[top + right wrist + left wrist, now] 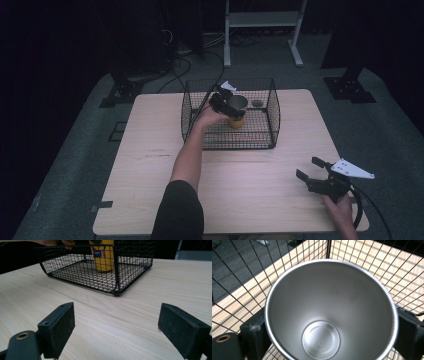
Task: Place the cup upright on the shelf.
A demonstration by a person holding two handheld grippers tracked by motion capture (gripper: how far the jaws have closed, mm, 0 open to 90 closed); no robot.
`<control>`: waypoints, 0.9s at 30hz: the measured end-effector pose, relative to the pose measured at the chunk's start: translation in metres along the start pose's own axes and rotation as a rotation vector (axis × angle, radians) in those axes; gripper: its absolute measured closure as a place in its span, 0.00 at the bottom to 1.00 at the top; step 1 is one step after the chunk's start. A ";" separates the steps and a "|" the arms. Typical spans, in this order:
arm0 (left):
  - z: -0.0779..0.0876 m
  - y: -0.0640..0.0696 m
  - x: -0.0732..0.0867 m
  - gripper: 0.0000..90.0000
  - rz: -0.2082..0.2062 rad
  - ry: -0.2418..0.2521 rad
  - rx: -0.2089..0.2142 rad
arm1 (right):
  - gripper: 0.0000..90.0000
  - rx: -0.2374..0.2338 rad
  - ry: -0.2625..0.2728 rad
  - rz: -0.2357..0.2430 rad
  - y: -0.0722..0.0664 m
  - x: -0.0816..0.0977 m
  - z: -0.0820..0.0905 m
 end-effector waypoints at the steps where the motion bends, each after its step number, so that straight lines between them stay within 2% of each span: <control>1: 0.001 0.000 -0.001 0.08 0.000 0.007 -0.001 | 0.14 0.000 0.000 0.000 0.000 0.000 0.000; 13: 0.015 -0.001 -0.009 0.04 -0.013 0.043 -0.028 | 0.14 0.000 -0.002 0.003 -0.001 0.000 0.000; 21: 0.026 0.001 -0.015 0.03 -0.008 0.080 -0.017 | 0.14 0.000 -0.002 0.002 0.000 0.000 0.000; 27: 0.033 0.006 -0.021 0.03 -0.030 0.109 -0.019 | 0.14 0.000 -0.001 0.004 -0.001 0.000 0.000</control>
Point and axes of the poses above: each handheld gripper's, and its own axes: z roughly backward along the jaws, x roughly out of its underside, y roughly to its right, the point moved 10 cm from there along -z, roughly forward along the jaws, and after that the axes turned 1 degree about -y, right-handed, at the moved point
